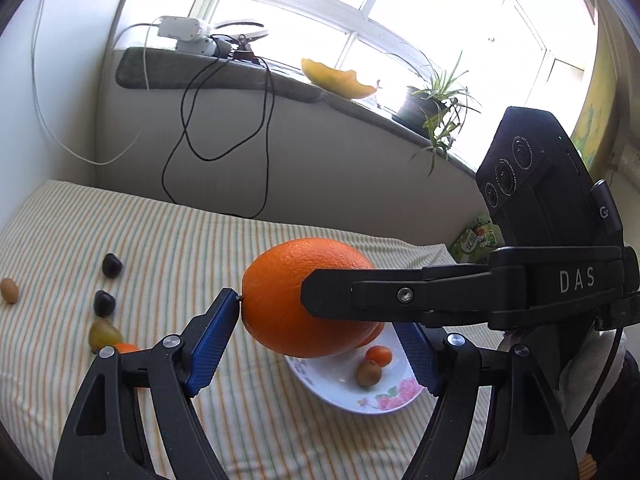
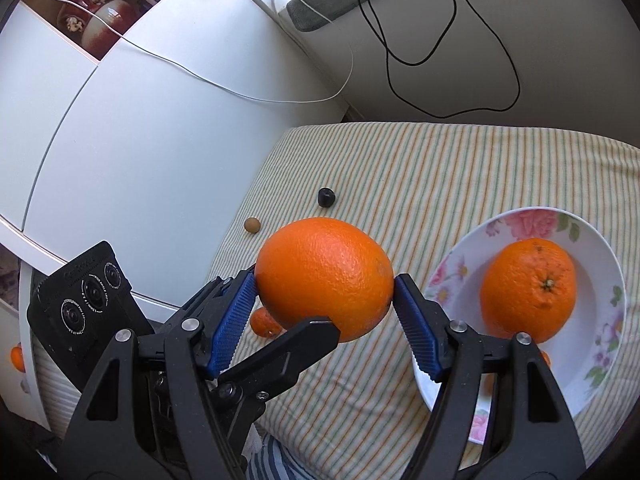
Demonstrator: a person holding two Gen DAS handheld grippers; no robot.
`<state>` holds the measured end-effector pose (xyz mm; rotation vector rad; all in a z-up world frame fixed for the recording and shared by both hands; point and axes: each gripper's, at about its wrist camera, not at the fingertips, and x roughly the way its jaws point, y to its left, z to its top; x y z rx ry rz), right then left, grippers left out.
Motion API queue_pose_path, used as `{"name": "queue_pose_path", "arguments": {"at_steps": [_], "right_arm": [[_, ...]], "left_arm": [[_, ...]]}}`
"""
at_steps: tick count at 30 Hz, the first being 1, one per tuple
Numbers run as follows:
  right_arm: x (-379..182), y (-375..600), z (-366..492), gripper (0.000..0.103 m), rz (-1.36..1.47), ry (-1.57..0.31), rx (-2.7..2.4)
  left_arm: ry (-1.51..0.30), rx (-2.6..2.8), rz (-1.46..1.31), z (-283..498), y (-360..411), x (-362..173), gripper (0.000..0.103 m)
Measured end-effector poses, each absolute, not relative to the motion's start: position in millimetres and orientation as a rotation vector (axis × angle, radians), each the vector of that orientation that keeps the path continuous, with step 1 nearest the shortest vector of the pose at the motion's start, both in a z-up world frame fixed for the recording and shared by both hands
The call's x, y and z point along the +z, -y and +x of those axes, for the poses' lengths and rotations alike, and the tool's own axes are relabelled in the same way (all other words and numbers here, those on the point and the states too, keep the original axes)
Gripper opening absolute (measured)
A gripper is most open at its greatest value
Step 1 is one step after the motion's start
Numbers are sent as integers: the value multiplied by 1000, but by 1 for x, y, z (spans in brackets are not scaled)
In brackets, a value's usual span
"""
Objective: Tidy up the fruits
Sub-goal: 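Lift the large orange in the right tool and carry it over the floral plate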
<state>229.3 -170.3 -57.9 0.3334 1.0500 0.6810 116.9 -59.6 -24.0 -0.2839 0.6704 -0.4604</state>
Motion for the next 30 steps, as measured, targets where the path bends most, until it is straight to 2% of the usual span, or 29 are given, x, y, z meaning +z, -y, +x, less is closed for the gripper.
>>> {"name": "queue_pose_path", "arguments": {"at_steps": [17, 30], "right_arm": [[-71, 263, 203, 73, 404, -1053, 573], [-91, 321, 220, 73, 428, -1058, 455]], "left_arm": [[-756, -589, -251, 110, 138, -44, 76], [-837, -672, -207, 115, 200, -63, 76]]}}
